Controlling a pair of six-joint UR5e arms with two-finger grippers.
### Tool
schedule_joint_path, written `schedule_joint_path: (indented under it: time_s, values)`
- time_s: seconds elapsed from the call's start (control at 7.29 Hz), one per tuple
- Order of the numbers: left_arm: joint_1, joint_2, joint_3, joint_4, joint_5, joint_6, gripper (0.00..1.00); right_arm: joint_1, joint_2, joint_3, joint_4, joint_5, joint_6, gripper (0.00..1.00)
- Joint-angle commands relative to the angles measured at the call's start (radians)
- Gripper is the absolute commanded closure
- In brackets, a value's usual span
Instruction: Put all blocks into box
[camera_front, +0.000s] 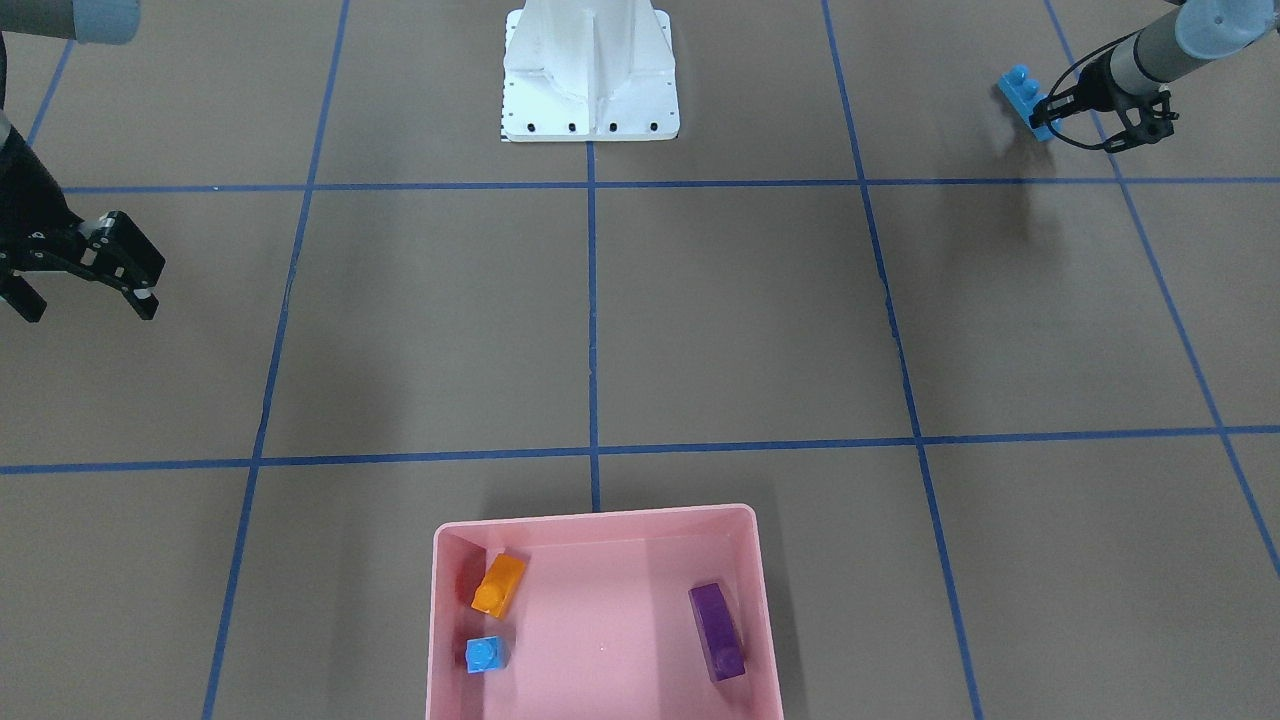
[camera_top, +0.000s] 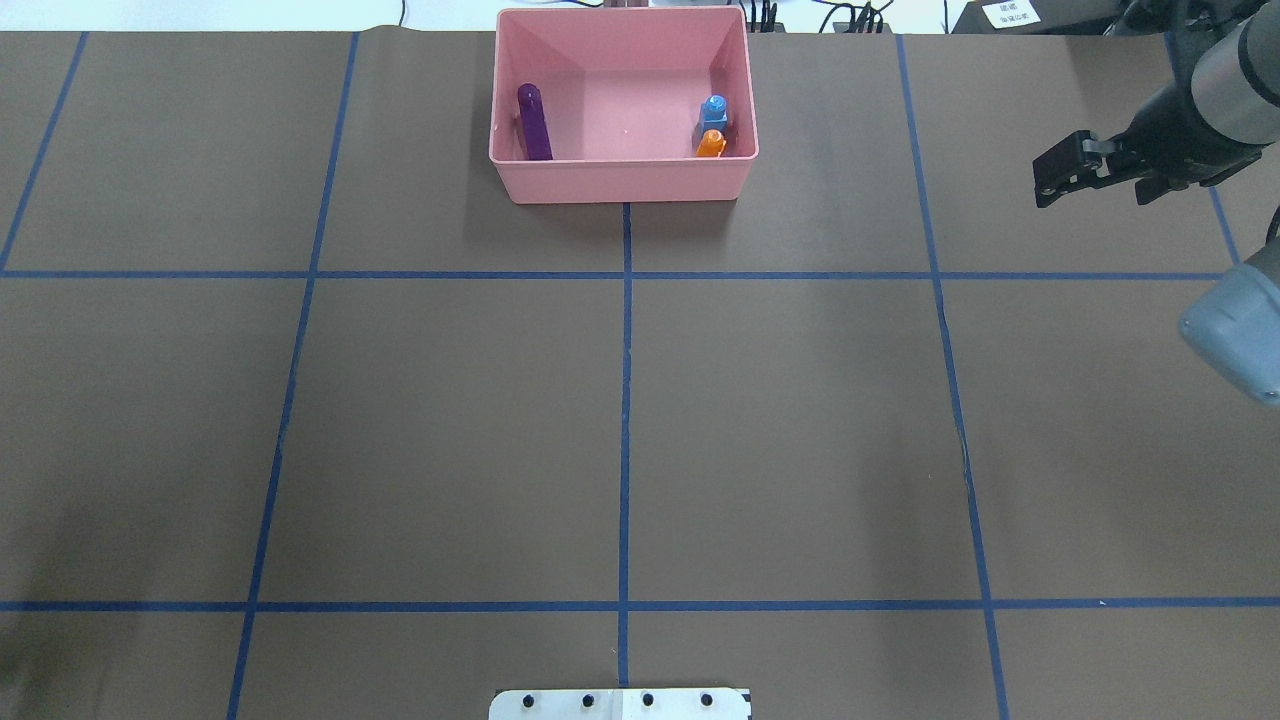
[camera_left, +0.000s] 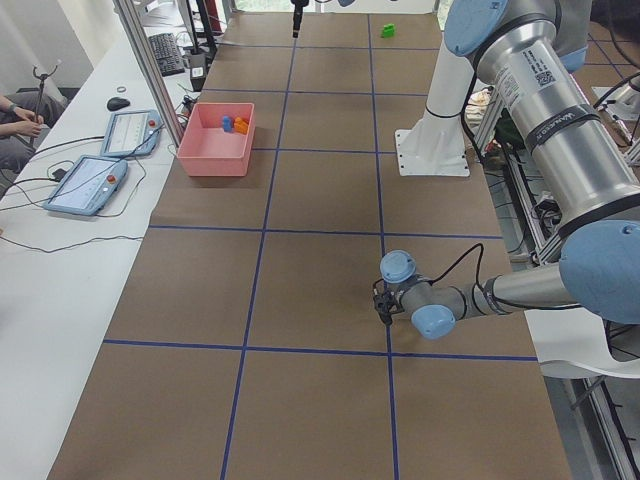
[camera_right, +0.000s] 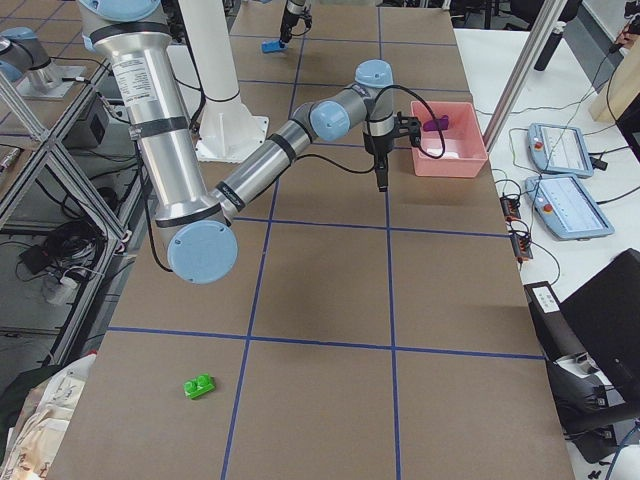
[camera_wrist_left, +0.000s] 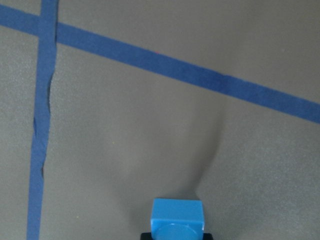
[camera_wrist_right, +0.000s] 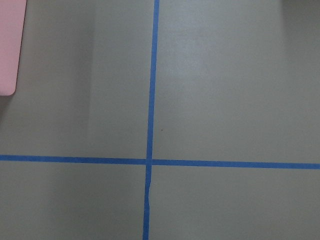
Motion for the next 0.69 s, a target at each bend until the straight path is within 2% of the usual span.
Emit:
schedule_joint_path:
  time_s: [0.0, 0.27, 0.55]
  values:
    - [0.000, 0.001, -0.002, -0.040, -0.002, -0.001, 1.00, 0.000, -0.001, -0.001, 0.001, 0.002, 0.000, 0.01]
    - [0.000, -0.002, -0.041, -0.051, -0.012, -0.001, 1.00, 0.002, -0.004, 0.001, -0.001, 0.002, 0.000, 0.01]
    - [-0.006, -0.009, -0.146, -0.050, -0.012, -0.001, 1.00, 0.005, -0.014, -0.001, -0.001, 0.009, -0.002, 0.01]
